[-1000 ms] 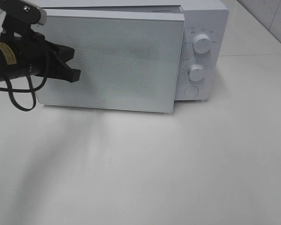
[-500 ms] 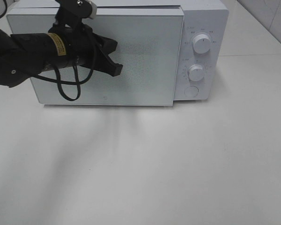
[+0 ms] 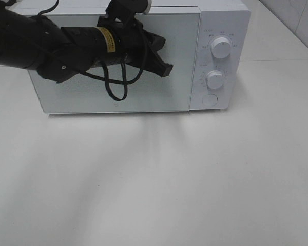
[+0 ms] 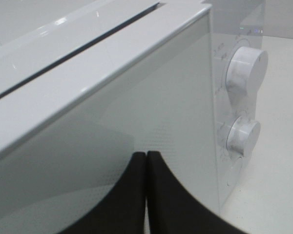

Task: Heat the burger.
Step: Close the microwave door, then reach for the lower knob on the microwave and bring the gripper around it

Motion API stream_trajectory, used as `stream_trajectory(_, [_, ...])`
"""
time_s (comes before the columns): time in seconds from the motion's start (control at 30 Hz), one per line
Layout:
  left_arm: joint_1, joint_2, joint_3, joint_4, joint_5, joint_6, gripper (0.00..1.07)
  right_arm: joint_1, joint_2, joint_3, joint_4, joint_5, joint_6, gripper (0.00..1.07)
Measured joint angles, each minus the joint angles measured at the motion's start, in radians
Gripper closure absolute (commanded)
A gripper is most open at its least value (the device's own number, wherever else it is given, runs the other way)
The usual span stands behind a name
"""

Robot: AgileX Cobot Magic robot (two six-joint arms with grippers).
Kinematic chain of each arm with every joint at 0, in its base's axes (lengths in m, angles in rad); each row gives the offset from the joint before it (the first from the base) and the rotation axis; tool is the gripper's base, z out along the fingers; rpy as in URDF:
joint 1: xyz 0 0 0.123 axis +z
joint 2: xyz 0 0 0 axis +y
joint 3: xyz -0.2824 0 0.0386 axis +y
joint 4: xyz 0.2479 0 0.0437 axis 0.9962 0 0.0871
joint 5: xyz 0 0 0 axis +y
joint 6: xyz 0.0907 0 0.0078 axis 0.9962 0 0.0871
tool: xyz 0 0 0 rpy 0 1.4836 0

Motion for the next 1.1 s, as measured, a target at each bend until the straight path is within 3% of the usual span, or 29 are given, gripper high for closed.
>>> stream_trajectory(0.17, [-0.020, 0.021, -0.048, -0.003, 0.056, 0.000, 1.06, 0.000, 0.000, 0.000, 0.000, 0.000, 0.000, 0.35])
stream_trajectory(0.23, [-0.043, 0.036, -0.094, -0.003, 0.157, 0.001, 1.06, 0.000, 0.000, 0.000, 0.000, 0.000, 0.000, 0.35])
stream_trajectory(0.5, [-0.057, 0.011, -0.123, -0.025, 0.366, 0.005, 1.06, 0.000, 0.000, 0.000, 0.000, 0.000, 0.001, 0.35])
stream_trajectory(0.87, [-0.050, -0.173, -0.135, -0.156, 0.731, -0.007, 1.06, 0.000, 0.000, 0.000, 0.000, 0.000, 0.001, 0.35])
stream_trajectory(1.1, [-0.050, -0.260, -0.137, -0.168, 0.972, -0.007, 1.06, 0.000, 0.000, 0.000, 0.000, 0.000, 0.001, 0.35])
